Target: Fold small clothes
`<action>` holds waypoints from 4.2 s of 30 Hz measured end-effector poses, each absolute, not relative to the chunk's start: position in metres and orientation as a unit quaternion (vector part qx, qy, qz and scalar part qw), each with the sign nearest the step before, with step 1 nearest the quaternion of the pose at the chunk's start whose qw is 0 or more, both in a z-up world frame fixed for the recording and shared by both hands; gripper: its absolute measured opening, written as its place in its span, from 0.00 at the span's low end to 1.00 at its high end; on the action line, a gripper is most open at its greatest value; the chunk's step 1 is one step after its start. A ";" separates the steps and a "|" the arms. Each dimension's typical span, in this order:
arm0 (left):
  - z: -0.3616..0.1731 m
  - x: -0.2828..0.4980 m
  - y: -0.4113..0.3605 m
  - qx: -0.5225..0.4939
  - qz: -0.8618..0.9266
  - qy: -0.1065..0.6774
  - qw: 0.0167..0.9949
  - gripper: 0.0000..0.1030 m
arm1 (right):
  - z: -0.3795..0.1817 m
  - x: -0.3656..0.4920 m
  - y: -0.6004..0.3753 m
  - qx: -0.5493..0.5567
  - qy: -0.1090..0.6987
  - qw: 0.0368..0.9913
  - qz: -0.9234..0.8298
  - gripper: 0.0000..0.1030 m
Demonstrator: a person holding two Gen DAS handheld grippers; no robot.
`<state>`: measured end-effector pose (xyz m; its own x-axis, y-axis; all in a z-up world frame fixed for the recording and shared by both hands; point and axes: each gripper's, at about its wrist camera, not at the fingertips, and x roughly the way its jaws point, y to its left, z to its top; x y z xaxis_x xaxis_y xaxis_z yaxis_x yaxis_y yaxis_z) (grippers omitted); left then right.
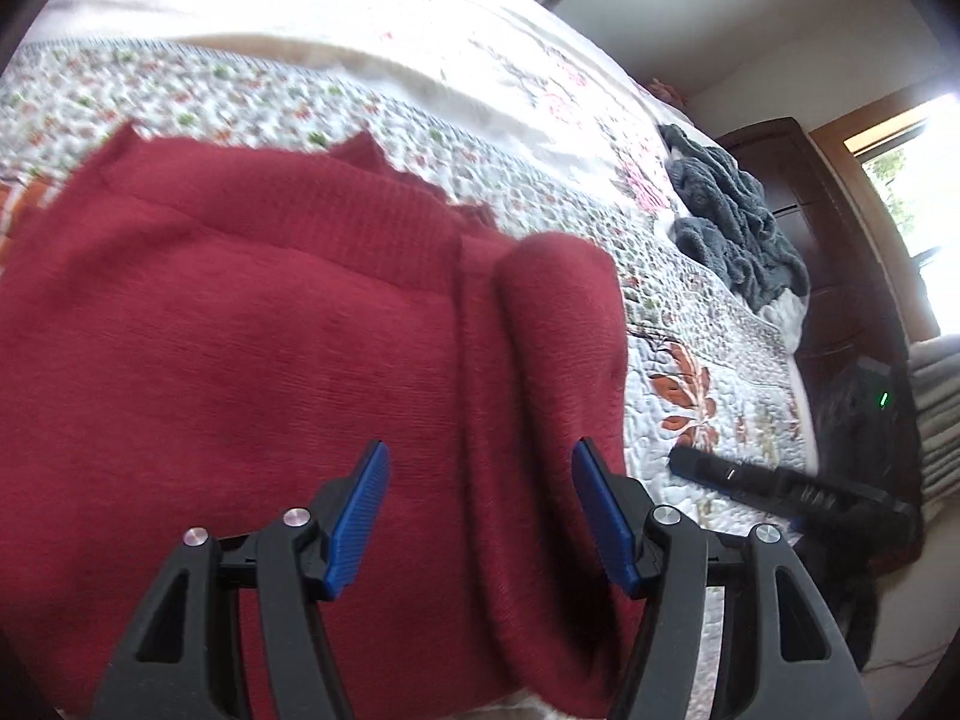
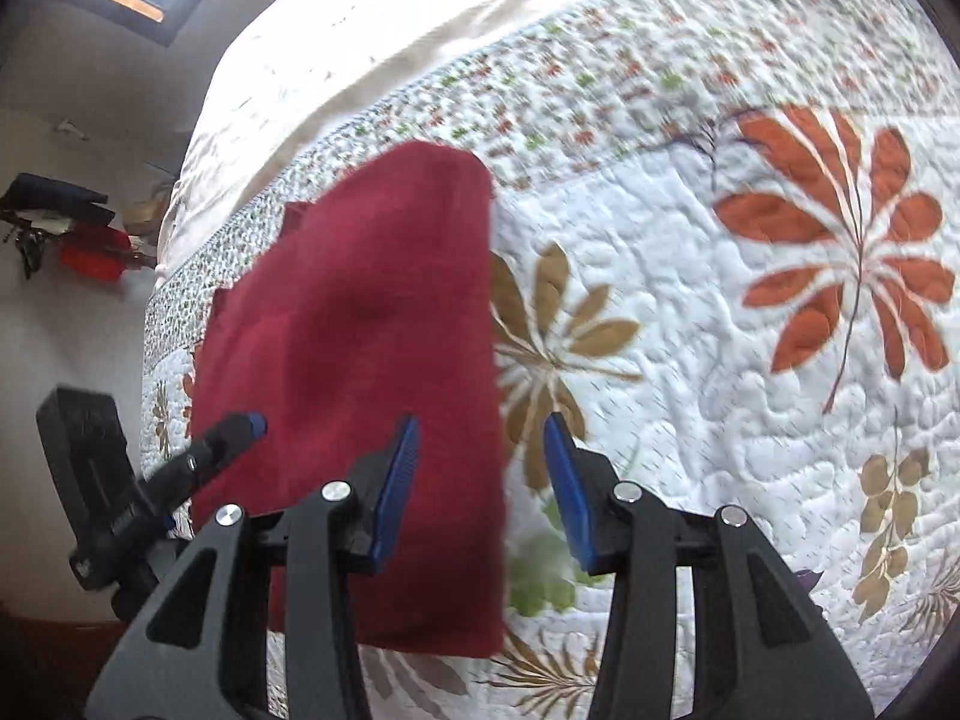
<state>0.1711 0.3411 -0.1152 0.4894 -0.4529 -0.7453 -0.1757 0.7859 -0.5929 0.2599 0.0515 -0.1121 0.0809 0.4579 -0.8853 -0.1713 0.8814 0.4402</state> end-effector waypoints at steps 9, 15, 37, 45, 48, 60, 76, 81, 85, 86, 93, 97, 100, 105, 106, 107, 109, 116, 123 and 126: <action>-0.133 0.191 0.330 -0.384 -0.128 0.479 0.779 0.62 | -0.144 0.238 0.046 0.103 0.641 0.721 0.240 0.42; -0.139 0.205 0.315 -0.376 -0.131 0.494 0.773 0.62 | -0.148 0.235 0.055 0.101 0.633 0.729 0.240 0.42; -0.118 0.187 0.319 -0.382 -0.128 0.451 0.797 0.13 | -0.133 0.228 0.038 0.124 0.611 0.740 0.253 0.42; -0.072 0.165 0.357 -0.376 -0.130 0.400 0.826 0.13 | -0.127 0.214 0.035 0.124 0.605 0.742 0.262 0.42; -0.062 0.159 0.383 -0.376 -0.118 0.392 0.831 0.13 | -0.124 0.208 0.049 0.118 0.604 0.740 0.272 0.42; -0.047 0.121 0.488 -0.379 -0.057 0.374 0.845 0.13 | -0.121 0.190 0.113 0.086 0.604 0.723 0.324 0.42; -0.139 0.087 0.557 -0.415 0.018 0.412 0.811 0.14 | -0.134 0.162 0.175 0.048 0.623 0.694 0.359 0.42; -0.141 0.083 0.556 -0.414 0.016 0.415 0.810 0.17 | -0.144 0.160 0.180 0.042 0.631 0.691 0.350 0.42; -0.121 0.069 0.552 -0.406 0.020 0.418 0.812 0.18 | -0.143 0.160 0.178 0.050 0.634 0.688 0.351 0.44; -0.114 0.063 0.551 -0.398 0.021 0.417 0.817 0.18 | -0.143 0.158 0.177 0.052 0.634 0.686 0.353 0.45; -0.079 0.010 0.518 -0.364 -0.014 0.409 0.837 0.38 | -0.140 0.144 0.177 0.064 0.637 0.673 0.370 0.53; -0.093 0.007 0.497 -0.339 -0.017 0.439 0.832 0.38 | -0.153 0.144 0.184 0.069 0.652 0.664 0.360 0.53; -0.110 0.012 0.495 -0.329 -0.002 0.460 0.825 0.28 | -0.161 0.146 0.189 0.073 0.664 0.654 0.354 0.52; -0.122 0.016 0.503 -0.343 0.001 0.472 0.812 0.10 | -0.158 0.147 0.187 0.096 0.672 0.636 0.367 0.23; -0.118 0.014 0.505 -0.345 -0.002 0.467 0.814 0.10 | -0.152 0.146 0.187 0.097 0.668 0.637 0.372 0.20; -0.115 0.012 0.507 -0.346 -0.005 0.463 0.816 0.10 | -0.148 0.145 0.186 0.097 0.665 0.639 0.375 0.19; -0.111 0.009 0.511 -0.341 -0.005 0.462 0.818 0.10 | -0.142 0.142 0.185 0.094 0.658 0.643 0.380 0.18; -0.141 0.008 0.513 -0.327 -0.001 0.488 0.809 0.10 | -0.163 0.133 0.191 0.057 0.668 0.651 0.356 0.18; -0.146 0.009 0.514 -0.336 -0.003 0.490 0.804 0.14 | -0.159 0.132 0.198 0.030 0.665 0.657 0.355 0.30; -0.134 0.003 0.520 -0.350 -0.007 0.486 0.800 0.28 | -0.147 0.136 0.195 0.037 0.656 0.660 0.364 0.35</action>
<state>0.0034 0.5195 -0.1341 0.5270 -0.3528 -0.7732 -0.3289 0.7542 -0.5683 0.1358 0.1948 -0.1469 -0.1264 0.5281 -0.8397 -0.4317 0.7329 0.5259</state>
